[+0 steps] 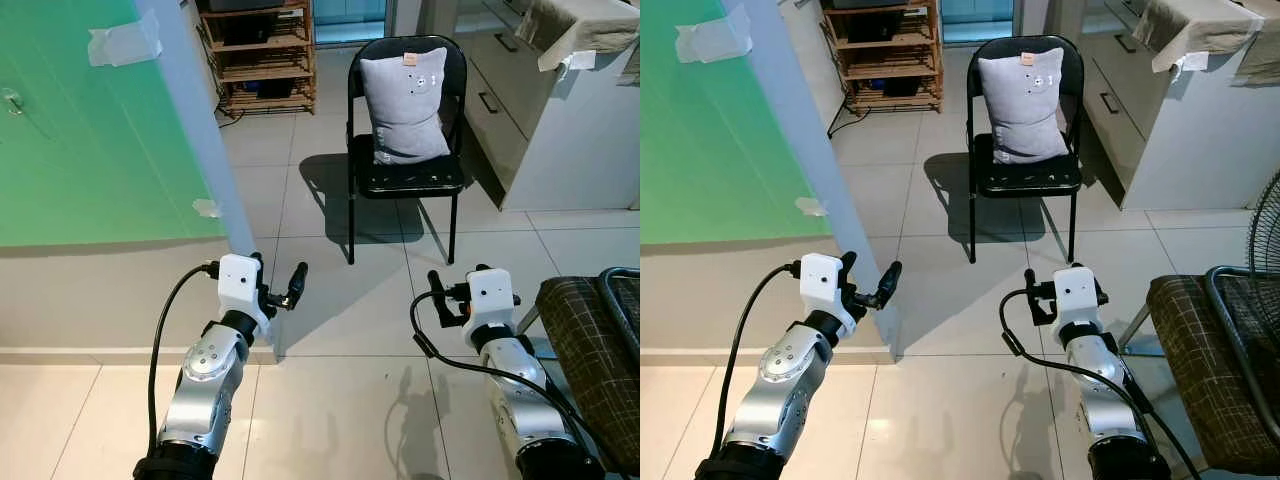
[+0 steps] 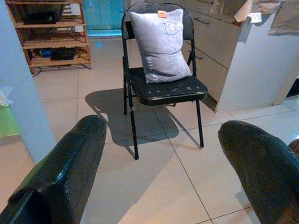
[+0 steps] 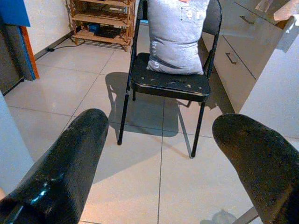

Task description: Hang keys on a hook

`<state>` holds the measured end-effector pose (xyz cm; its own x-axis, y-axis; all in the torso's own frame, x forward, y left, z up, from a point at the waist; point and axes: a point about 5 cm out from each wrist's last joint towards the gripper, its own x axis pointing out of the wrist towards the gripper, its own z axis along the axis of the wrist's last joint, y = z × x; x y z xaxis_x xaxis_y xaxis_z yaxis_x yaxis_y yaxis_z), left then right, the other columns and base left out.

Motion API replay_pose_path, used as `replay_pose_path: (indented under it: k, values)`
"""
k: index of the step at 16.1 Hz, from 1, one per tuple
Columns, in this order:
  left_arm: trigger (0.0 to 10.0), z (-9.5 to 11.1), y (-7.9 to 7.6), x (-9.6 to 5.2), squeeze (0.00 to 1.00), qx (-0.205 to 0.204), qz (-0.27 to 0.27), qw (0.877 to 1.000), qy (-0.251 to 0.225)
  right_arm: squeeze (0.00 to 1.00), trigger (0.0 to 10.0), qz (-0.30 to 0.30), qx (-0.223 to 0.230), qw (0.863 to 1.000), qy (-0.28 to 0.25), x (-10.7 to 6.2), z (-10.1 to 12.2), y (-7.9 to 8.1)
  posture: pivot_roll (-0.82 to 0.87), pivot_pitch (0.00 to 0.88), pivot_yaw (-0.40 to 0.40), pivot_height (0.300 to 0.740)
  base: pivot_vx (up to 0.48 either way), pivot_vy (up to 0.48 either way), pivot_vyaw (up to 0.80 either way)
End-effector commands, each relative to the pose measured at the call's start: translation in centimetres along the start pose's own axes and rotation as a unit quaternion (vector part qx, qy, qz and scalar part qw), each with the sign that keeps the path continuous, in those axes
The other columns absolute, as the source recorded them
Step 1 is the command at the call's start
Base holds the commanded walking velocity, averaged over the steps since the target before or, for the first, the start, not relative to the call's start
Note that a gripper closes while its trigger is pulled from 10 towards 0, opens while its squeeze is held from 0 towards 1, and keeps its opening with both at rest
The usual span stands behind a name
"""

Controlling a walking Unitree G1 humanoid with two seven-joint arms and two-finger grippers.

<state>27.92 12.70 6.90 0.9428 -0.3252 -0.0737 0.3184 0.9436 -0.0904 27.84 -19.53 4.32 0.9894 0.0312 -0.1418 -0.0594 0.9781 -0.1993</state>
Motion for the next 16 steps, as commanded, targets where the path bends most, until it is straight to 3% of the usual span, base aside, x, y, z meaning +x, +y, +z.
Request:
replay_pose_path:
  k: [1,3,5,6,7,9,10,11,12,13,14,15,16]
  values:
    - [10.0,0.0,2.4,-3.2,0.0,-0.037,0.086,0.995,0.023,0.0,10.0,0.027,0.089,0.996,0.013,-1.3,0.8,5.4,-0.18,0.012,0.118,0.74,0.0,0.0,0.0]
    - [10.0,-0.4,2.9,-3.7,0.0,-0.048,0.095,0.994,0.018,0.0,10.0,0.036,0.108,0.993,0.029,-1.1,0.5,5.6,-0.17,0.0,0.095,0.74,0.0,0.0,0.0]
    - [10.0,-1.9,3.2,-3.3,0.0,-0.018,0.117,0.992,0.049,0.0,10.0,0.076,0.129,0.988,0.024,-0.4,-0.4,5.3,-0.15,0.0,0.09,0.74,0.0,0.0,0.0]
    - [10.0,-1.4,3.2,-2.7,0.0,-0.028,0.109,0.993,0.046,0.0,10.0,0.079,0.128,0.989,0.016,-0.3,-0.1,5.2,-0.16,0.0,0.088,0.74,0.0,0.0,0.0]
    - [10.0,-0.6,3.3,-1.8,0.0,0.003,0.099,0.994,0.043,0.0,10.0,0.088,0.113,0.99,0.008,0.1,0.3,5.6,-0.16,0.0,0.091,0.74,0.0,0.0,0.0]
    - [10.0,-0.4,3.0,-1.8,0.0,0.009,0.085,0.995,0.042,0.0,10.0,0.082,0.113,0.99,0.009,0.4,0.4,5.6,-0.17,0.0,0.099,0.74,0.0,0.0,0.0]
    - [10.0,-0.2,2.7,-3.7,0.0,0.015,0.067,0.997,0.03,0.0,10.0,0.075,0.11,0.991,0.0,-0.5,0.5,5.0,-0.18,0.0,0.107,0.74,0.0,0.0,0.0]
    - [10.0,-0.2,2.7,-3.7,0.0,0.015,0.067,0.997,0.03,0.0,10.0,0.075,0.11,0.991,0.0,-0.5,0.5,5.0,-0.18,0.0,0.107,0.74,0.0,0.0,0.0]
    - [10.0,-0.1,2.7,-6.3,0.0,0.033,0.069,0.997,0.016,0.0,10.0,0.058,0.09,0.994,-0.008,-2.6,-0.1,3.5,-0.18,0.0,0.105,0.74,0.0,0.0,0.0]
    - [10.0,-0.1,2.9,-7.4,0.0,0.035,0.079,0.996,0.015,0.0,10.0,0.044,0.092,0.995,-0.009,-3.8,-0.4,2.7,-0.19,0.0,0.105,0.74,0.0,0.0,0.0]
    - [10.0,0.3,3.2,-9.6,0.0,0.045,0.095,0.994,0.011,0.0,10.0,0.009,0.093,0.995,-0.016,-6.8,-0.7,0.6,-0.18,0.0,0.096,0.74,0.0,0.0,0.0]
    - [10.0,0.5,3.4,-9.9,0.0,0.052,0.1,0.994,0.009,0.0,10.0,0.007,0.086,0.996,-0.02,-7.3,-0.6,0.3,-0.18,0.0,0.095,0.74,0.0,0.0,0.0]
    - [10.0,0.8,3.9,-9.8,0.0,0.026,0.105,0.994,0.006,0.0,10.0,0.014,0.093,0.995,-0.023,-7.1,-0.5,-0.1,-0.19,0.0,0.106,0.74,0.0,0.0,0.0]
